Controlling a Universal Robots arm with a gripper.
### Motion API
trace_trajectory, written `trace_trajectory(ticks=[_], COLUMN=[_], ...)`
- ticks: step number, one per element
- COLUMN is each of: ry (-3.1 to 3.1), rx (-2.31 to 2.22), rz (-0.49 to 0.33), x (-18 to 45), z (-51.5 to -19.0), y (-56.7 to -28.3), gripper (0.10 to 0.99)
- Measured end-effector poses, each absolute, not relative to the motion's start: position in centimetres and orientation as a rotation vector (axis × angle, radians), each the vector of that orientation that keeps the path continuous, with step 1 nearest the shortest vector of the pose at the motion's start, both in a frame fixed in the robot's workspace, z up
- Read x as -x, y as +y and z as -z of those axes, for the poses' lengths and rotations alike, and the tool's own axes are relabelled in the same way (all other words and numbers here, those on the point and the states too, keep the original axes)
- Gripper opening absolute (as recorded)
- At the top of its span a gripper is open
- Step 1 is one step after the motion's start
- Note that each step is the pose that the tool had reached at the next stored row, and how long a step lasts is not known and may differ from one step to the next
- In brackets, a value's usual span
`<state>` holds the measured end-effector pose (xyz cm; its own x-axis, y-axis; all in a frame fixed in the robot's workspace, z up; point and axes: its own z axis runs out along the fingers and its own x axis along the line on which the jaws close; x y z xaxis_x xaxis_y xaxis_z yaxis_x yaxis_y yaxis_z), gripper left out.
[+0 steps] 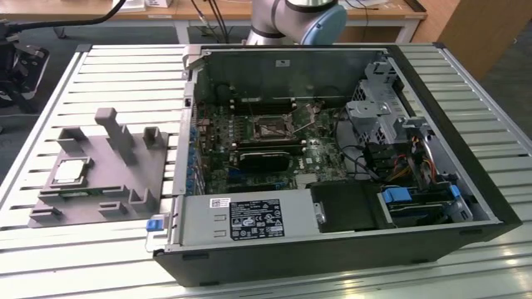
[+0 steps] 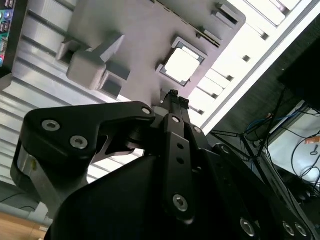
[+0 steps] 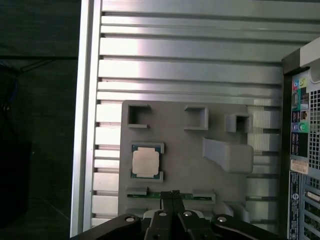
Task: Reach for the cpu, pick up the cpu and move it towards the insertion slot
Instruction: 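Reach for the cpu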
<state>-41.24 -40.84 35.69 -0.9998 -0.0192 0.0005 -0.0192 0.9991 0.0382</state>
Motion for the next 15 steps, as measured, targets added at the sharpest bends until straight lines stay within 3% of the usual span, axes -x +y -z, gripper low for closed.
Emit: trace_trajectory(ticks=[6, 8, 9, 14, 15], ry=[-3.140, -3.140, -3.140, -3.135, -3.134], rx=[-0.030, -0.031, -0.031, -0.034, -0.034], rz=[0.060, 0.060, 0.060, 0.060, 0.060], x=[42.4, 42.6, 42.7, 42.9, 42.9], z=[-35.1, -34.8, -34.7, -33.9, -33.7], y=[-40.9, -40.9, -40.9, -40.9, -40.9], gripper=[0.114, 0.231, 0.231, 0.467, 0.467])
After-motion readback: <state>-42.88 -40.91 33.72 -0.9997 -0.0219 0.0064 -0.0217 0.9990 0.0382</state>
